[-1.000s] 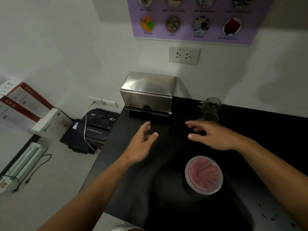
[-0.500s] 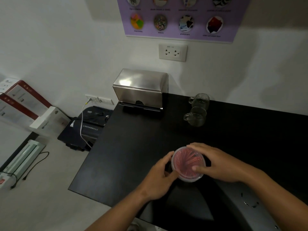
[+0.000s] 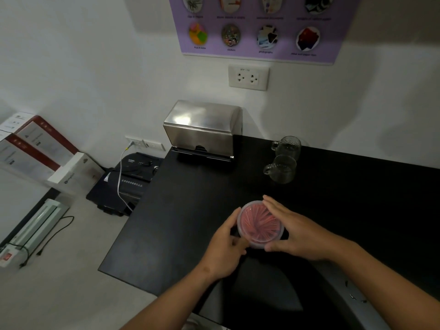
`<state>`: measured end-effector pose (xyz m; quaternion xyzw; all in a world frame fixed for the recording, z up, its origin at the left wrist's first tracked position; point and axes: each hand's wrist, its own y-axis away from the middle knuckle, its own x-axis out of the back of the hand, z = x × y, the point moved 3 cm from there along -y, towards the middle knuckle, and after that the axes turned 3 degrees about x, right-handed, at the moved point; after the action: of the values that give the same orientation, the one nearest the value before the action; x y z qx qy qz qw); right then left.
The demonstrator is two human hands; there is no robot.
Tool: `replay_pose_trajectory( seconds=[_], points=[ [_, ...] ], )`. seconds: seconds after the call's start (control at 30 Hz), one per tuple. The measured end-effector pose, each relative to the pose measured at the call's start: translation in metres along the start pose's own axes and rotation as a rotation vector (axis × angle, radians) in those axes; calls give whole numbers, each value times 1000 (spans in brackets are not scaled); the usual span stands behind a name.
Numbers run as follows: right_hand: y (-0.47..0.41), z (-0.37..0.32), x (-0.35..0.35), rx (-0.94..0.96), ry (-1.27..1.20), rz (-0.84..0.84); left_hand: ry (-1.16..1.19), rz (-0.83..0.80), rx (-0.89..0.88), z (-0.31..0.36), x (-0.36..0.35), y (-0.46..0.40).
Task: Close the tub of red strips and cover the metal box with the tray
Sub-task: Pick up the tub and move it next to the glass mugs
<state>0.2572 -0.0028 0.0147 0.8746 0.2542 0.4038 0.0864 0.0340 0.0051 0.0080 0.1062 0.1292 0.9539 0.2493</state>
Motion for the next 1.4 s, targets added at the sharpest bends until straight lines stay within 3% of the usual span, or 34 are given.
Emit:
replay_pose_trajectory(
  seconds=[0.3,0.47,0.63,1.0,1.4],
  points=[
    [-57,-5,41,2,112,227,51,132,60,23,26,-57],
    [-85,-3,73,6,253,304,-14,128,-22,38,36,-100],
    [-105,3,96,-23,244,387,-132,119,-87,51,42,-138],
    [-132,26,130,1,252,484,-440,68,-80,73,57,-208],
    [-156,49,148,-59,235,539,-457,67,-158,94,42,-235]
  ],
)
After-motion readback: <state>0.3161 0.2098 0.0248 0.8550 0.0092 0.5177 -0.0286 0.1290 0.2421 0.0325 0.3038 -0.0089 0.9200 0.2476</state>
